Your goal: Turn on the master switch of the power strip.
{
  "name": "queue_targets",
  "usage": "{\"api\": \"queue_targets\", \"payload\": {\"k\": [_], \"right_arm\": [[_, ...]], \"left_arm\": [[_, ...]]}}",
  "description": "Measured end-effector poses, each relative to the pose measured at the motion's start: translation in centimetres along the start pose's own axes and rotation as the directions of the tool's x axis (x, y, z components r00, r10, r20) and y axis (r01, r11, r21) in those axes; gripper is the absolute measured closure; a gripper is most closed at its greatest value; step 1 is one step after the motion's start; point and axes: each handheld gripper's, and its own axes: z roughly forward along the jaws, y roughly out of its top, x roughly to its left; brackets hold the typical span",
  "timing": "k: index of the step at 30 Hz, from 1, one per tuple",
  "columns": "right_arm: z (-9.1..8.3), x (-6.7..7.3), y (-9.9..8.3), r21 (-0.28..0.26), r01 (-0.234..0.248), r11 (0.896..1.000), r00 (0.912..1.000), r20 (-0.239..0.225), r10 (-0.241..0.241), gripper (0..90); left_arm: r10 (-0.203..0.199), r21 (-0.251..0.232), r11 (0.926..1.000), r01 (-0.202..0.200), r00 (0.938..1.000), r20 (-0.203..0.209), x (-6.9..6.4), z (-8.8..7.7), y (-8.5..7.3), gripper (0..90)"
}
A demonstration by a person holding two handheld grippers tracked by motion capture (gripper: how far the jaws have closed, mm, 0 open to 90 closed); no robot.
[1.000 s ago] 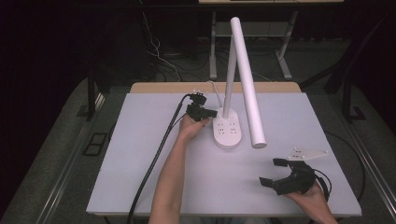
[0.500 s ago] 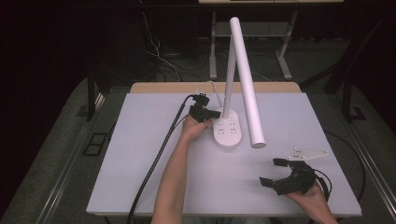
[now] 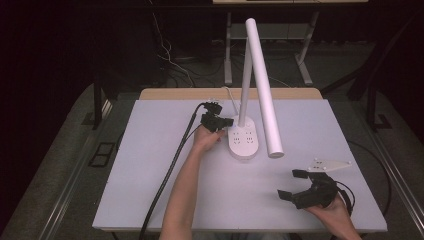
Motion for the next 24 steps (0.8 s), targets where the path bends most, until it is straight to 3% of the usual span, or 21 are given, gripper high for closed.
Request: {"api": "queue_targets", "payload": {"k": [2,4,10,13,15,16,17,21,24], "right_arm": [[0.0,0.0,0.0,0.002,-0.001,1.0,1.0,-0.001,0.001,0.2],[0.1,-0.1,0.0,0.004,-0.005,1.0,1.0,-0.001,0.005,0.2],[-0.1,0.0,0.0,-0.004,-0.004,1.0,1.0,-0.002,0.004,0.2],[-0.1,-0.1,0.0,-0.004,-0.005,1.0,1.0,-0.003,0.005,0.2],[-0.1,0.0,0.0,-0.002,-0.004,1.0,1.0,-0.002,0.004,0.2],[0.0,0.0,0.0,0.0,-0.002,1.0,1.0,-0.002,0.002,0.2],[0.0,0.0,0.0,0.0,-0.002,1.0,1.0,-0.002,0.002,0.2],[0.0,0.0,0.0,0.002,-0.004,1.0,1.0,0.0,0.004,0.2],[0.0,-0.1,0.0,0.0,-0.005,1.0,1.0,-0.002,0.005,0.2]], "left_arm": [[0.037,0.016,0.9992,-0.037,0.9993,-0.009,-0.2,0.0,0.1,90.0],[0.004,0.027,0.9996,-0.004,1.0,0.0,-0.1,0.0,0.2,90.0],[0.04,0.084,0.9958,-0.036,0.9986,-0.036,-0.6,0.2,1.0,90.0],[0.018,0.095,0.9954,-0.014,0.9989,-0.043,-0.7,0.2,1.1,90.0],[0.042,0.107,0.9936,-0.036,0.9978,-0.051,-0.8,0.2,1.3,90.0],[0.032,0.114,0.9932,-0.025,0.9977,-0.06,-1.0,0.3,1.3,90.0],[0.058,0.116,0.9919,-0.05,0.9961,-0.066,-1.1,0.4,1.4,90.0],[0.001,0.102,0.9948,0.003,0.9989,-0.046,-0.8,0.4,1.3,90.0],[0.014,0.091,0.9958,-0.009,0.9981,-0.059,-0.9,0.5,1.3,90.0]]}}
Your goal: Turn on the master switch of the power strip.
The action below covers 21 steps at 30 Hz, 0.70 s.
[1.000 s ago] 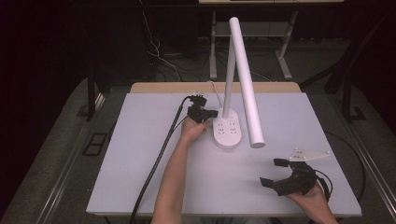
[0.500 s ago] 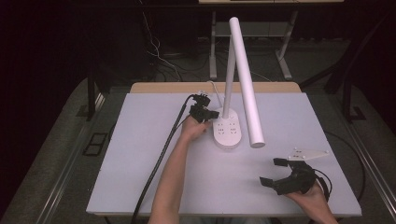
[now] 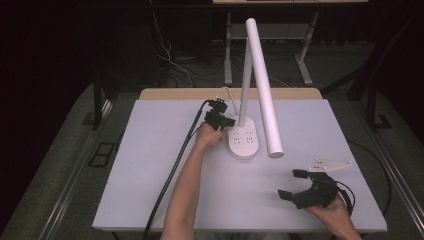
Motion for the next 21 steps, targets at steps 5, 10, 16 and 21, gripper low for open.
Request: {"api": "queue_targets", "payload": {"k": [5,10,16,21], "right_arm": [[-0.1,-0.1,0.0,-0.005,-0.004,1.0,1.0,0.001,0.004,0.2],[-0.1,-0.1,-0.1,-0.007,-0.001,1.0,1.0,0.002,0.001,0.2],[-0.1,-0.1,-0.1,-0.006,-0.006,1.0,1.0,0.003,0.006,0.2],[-0.1,-0.1,0.0,-0.004,-0.008,1.0,1.0,0.003,0.008,0.2]], "left_arm": [[0.028,-0.036,0.999,-0.028,0.9996,0.004,-0.2,0.0,0.1,90.0],[0.041,-0.049,0.998,-0.041,0.9992,0.0,-0.1,-0.8,0.2,90.0],[0.072,-0.07,0.9949,-0.073,0.9974,-0.004,0.2,-2.9,0.4,90.0],[0.075,-0.093,0.9928,-0.075,0.9971,0.0,0.5,-4.7,-0.1,89.8]]}}
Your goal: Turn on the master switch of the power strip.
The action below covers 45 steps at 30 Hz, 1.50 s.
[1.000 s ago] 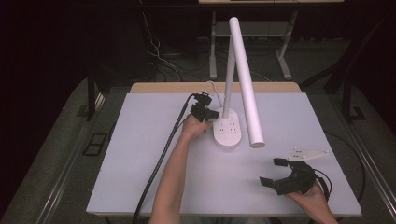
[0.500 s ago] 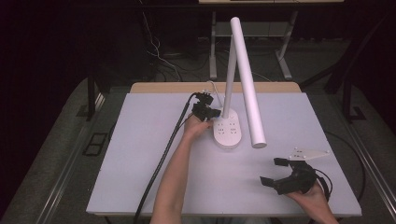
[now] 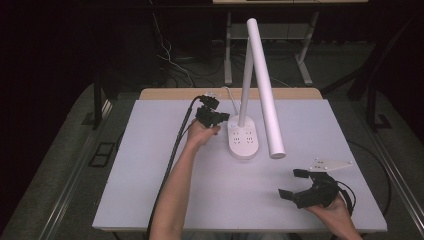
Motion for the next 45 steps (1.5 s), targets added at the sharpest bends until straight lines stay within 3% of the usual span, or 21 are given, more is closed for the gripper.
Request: {"api": "queue_targets", "payload": {"k": [4,5,6,12,13,23,26,28,31,38,41,45], "right_arm": [[0.0,0.0,0.0,0.002,0.0,1.0,1.0,0.002,0.0,0.2],[0.0,0.0,0.0,0.001,0.0,1.0,1.0,0.002,0.0,0.2],[0.0,0.0,0.0,0.0,-0.001,1.0,1.0,0.003,0.001,0.2],[0.0,0.0,0.0,0.0,-0.001,1.0,1.0,0.003,0.001,0.2],[0.0,0.0,0.0,-0.001,0.001,1.0,1.0,0.002,-0.001,0.2],[0.0,0.0,0.0,-0.002,0.0,1.0,1.0,0.001,0.0,0.2],[0.0,0.0,0.0,-0.003,0.0,1.0,1.0,0.001,0.0,0.2],[0.0,0.0,0.0,-0.003,0.001,1.0,1.0,0.001,-0.001,0.2],[0.0,0.0,0.0,-0.002,-0.002,1.0,1.0,0.001,0.002,0.2],[0.0,0.0,0.0,-0.006,0.004,1.0,1.0,0.001,-0.004,0.2],[0.0,0.0,0.0,-0.008,0.004,1.0,1.0,0.0,-0.004,0.2],[0.0,0.0,0.0,-0.008,0.005,1.0,1.0,0.001,-0.005,0.2]], "left_arm": [[-0.038,-0.056,0.9977,0.039,0.9992,0.007,-0.2,-1.3,-0.4,89.7],[-0.016,-0.044,0.9989,0.016,0.9998,0.007,0.0,-1.7,-0.4,89.7],[-0.036,-0.065,0.9972,0.037,0.9993,0.01,-0.2,-2.0,-0.5,89.7],[-0.018,-0.091,0.9956,0.021,0.9993,0.032,0.0,-4.0,-0.9,89.5],[0.001,-0.088,0.9961,0.002,0.9996,0.027,0.1,-4.2,-0.9,89.4],[-0.01,-0.099,0.995,0.015,0.9987,0.049,-0.1,-7.0,-2.2,80.7],[-0.017,-0.096,0.9951,0.024,0.9973,0.071,-0.2,-7.7,-2.6,70.0],[-0.027,-0.081,0.9961,0.033,0.9964,0.081,-0.3,-8.1,-2.9,57.8],[-0.022,-0.079,0.9964,0.033,0.9911,0.132,-0.4,-8.8,-3.4,40.2],[-0.018,-0.108,0.9935,0.037,0.9857,0.167,-0.8,-10.6,-4.7,13.9],[-0.019,-0.105,0.9937,0.037,0.9863,0.164,-1.0,-11.4,-5.2,0.9],[-0.009,-0.098,0.9949,0.024,0.9876,0.156,-1.3,-12.4,-6.0,0.0]]}}
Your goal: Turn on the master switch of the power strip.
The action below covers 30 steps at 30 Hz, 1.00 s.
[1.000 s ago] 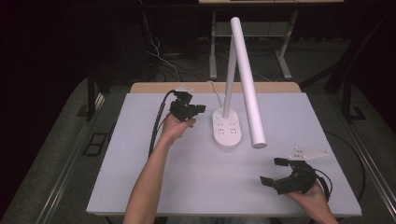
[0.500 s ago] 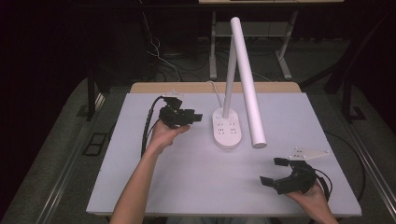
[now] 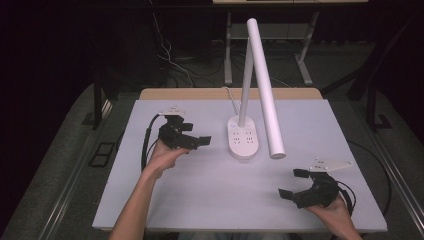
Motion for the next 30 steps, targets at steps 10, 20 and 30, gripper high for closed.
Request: {"api": "queue_targets", "payload": {"k": [10,20,30], "right_arm": [[0.0,0.0,0.0,-0.004,-0.003,1.0,1.0,0.003,0.003,0.2],[0.0,0.0,0.0,-0.003,-0.005,1.0,1.0,0.004,0.005,0.2],[0.1,0.2,0.0,0.001,-0.01,1.0,0.9999,0.001,0.01,0.2]], "left_arm": [[-0.001,-0.034,0.9994,0.0,0.9997,-0.023,-1.0,-2.1,-2.7,0.0],[-0.002,-0.063,0.998,0.0,0.9996,-0.028,-2.0,-3.4,-5.9,0.0],[-0.019,-0.084,0.9964,0.016,0.9991,-0.037,-3.1,-4.5,-9.9,0.0]]}}
